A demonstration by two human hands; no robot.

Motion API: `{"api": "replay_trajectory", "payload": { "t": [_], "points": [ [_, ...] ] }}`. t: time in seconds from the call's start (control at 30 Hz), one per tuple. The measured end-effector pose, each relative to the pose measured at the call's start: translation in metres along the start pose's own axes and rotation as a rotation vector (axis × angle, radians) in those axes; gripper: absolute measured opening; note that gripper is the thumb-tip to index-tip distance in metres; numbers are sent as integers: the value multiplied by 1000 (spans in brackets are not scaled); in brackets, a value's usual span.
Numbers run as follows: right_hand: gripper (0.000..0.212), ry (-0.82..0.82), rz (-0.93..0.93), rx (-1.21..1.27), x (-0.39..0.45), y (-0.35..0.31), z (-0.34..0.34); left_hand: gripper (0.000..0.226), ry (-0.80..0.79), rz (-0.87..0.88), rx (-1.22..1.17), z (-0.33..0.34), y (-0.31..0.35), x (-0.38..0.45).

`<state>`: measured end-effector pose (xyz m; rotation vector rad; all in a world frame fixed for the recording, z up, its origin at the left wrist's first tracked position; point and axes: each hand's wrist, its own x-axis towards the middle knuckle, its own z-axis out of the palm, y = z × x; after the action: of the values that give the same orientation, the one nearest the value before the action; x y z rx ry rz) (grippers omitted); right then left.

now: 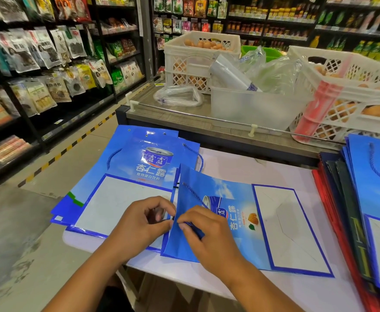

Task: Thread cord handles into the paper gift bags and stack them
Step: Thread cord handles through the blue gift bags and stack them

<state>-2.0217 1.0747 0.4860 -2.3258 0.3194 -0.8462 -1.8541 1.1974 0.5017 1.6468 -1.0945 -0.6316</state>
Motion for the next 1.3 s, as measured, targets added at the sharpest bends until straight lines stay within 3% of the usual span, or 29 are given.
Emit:
{"api": "replay_trajectory", "payload": {
  "t": [0.27,0.8,1.07,1.2,1.3],
  "points": [
    [8,-8,68,82,2,4,3,25,-34,24,170,5,1,0],
    [11,-28,220,132,3,1,-5,27,-47,41,80,0,8,-3],
    [11,4,286,143,2,3,-4,18,-48,11,111,3,13,-6],
    [10,5,286,142,2,2,-5,3,-34,57,63,4,16,-9],
    [8,3,264,115,2,-2,-6,24,-46,47,35,7,18,-9]
  ]
}}
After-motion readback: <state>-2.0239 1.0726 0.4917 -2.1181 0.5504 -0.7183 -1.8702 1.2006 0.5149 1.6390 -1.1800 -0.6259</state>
